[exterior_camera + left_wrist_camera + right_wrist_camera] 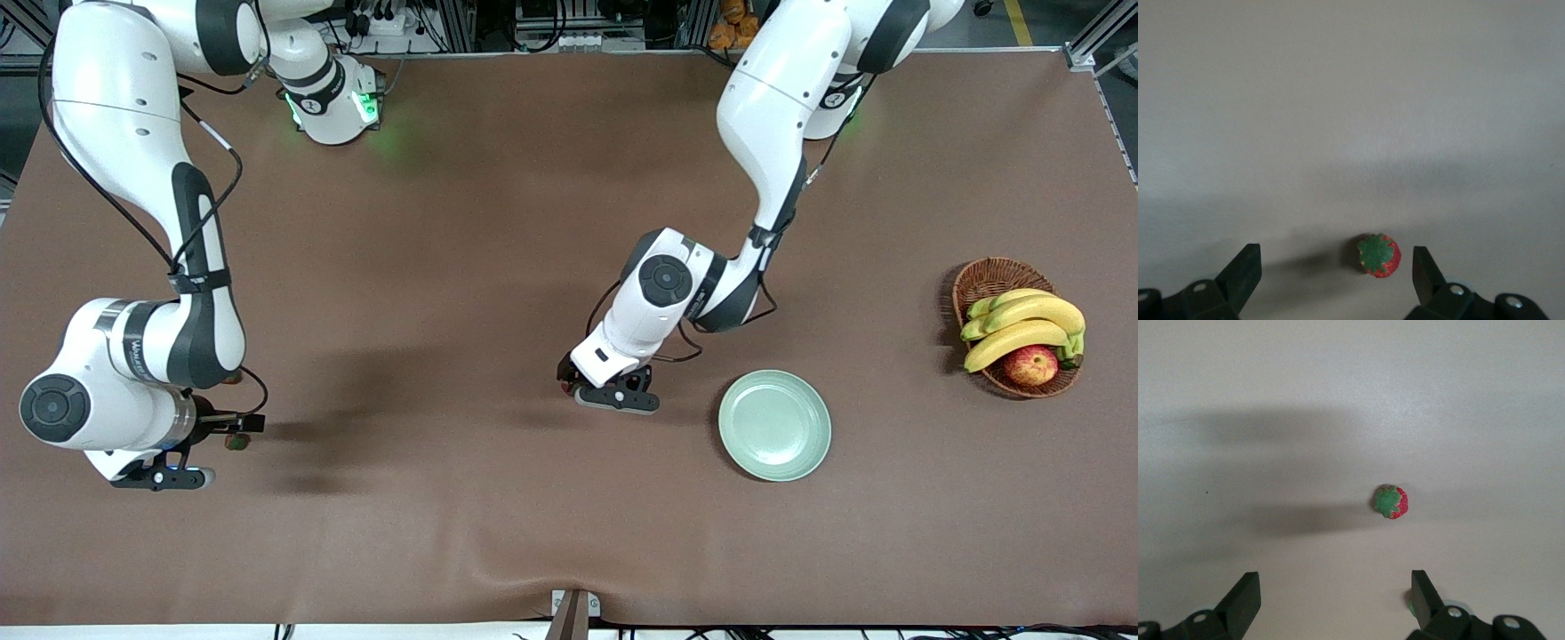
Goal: Collect all strawberries into plate
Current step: 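Grasp the strawberry with the left gripper while the right gripper grasps another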
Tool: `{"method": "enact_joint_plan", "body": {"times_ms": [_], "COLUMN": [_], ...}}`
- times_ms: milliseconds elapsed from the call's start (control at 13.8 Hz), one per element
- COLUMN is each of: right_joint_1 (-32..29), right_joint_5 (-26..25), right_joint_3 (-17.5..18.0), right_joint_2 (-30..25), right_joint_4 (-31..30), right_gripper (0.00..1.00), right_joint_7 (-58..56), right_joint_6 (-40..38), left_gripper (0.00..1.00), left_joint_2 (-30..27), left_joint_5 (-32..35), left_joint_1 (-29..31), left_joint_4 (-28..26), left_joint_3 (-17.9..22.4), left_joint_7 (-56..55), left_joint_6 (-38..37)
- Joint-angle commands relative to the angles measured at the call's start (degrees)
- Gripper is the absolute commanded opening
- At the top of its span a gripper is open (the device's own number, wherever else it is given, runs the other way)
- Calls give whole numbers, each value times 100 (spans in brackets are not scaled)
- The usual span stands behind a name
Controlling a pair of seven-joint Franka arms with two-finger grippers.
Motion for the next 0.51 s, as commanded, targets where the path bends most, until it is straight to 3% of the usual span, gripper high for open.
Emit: {"method": "enact_joint_plan", "body": {"times_ms": [0, 435], "right_joint_1": [-41, -41], "right_joint_5": [41, 41], "right_joint_3": [61, 70], "right_joint_2": [-146, -146], "right_joint_4": [-82, -82], "right_gripper": [100, 100], "right_joint_7": [-84, -84], "right_joint_6": [-73, -64], "left_gripper": [100, 100], "left_joint_2": [178, 213], "left_joint_5": [-115, -106], "left_joint_1": [-189, -189], "left_joint_4": [194, 202], "left_joint_3": [56, 65], "left_joint_7": [-75, -85], "left_joint_6": [58, 216]}}
